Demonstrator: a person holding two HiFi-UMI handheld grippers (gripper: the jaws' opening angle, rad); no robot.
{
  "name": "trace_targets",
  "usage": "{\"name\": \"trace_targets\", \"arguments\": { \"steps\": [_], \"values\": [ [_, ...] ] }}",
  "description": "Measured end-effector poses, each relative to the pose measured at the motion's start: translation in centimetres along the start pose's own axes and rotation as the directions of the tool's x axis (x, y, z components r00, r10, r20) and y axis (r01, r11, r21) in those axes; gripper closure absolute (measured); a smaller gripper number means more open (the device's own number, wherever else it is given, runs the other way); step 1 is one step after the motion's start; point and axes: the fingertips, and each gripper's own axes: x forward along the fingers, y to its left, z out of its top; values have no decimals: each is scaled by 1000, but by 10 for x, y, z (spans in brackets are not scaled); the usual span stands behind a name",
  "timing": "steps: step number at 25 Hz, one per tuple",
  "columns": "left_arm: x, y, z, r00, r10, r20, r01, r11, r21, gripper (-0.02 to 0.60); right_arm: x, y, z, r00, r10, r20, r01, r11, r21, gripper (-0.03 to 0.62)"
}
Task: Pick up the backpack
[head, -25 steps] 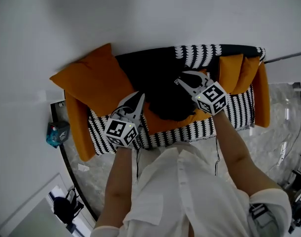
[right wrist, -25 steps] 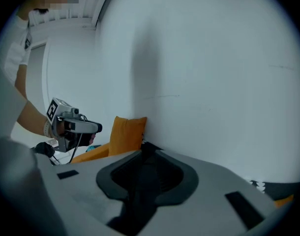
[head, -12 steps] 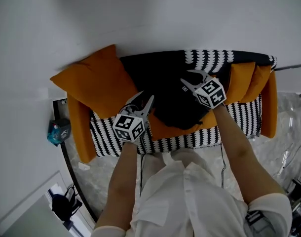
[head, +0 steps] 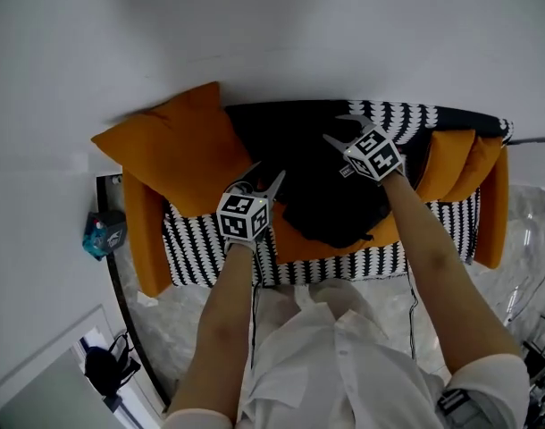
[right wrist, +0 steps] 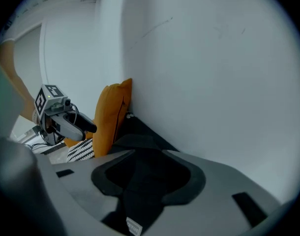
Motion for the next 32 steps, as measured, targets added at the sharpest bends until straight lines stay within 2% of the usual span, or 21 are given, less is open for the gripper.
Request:
{"name": "trace_targets", "arguments": {
  "steps": [6,13,17,19,21,24,29,32],
  "values": [
    [25,13,-19,998,36,-47,-37,999,-22,363,30,-11,-6,995,15,-97,-25,994,-102,421],
    [47,28,-31,991,88,-105,-87,996,11,348,48,-12,-11,986,32,-163,-58,985,-161,414],
    [56,33,-35,988,88,-126,-89,996,-5,344,62,-11,-14,982,25,-187,-59,982,-178,408],
    [59,32,-37,988,82,-132,-84,996,-10,344,65,-11,-18,978,21,-208,-62,980,-190,427],
    [59,29,-38,988,79,-133,-81,997,-14,343,63,-6,-20,974,33,-223,-78,977,-196,484],
    [54,24,-37,990,85,-113,-88,996,-23,337,52,3,-21,973,71,-218,-111,978,-175,531],
    [41,21,-39,990,119,-71,-123,991,-58,330,22,18,-22,984,112,-136,-123,989,-79,545],
    [40,11,-39,993,96,-70,-99,994,-42,331,0,26,-19,989,123,-85,-127,991,-50,545]
  ]
}}
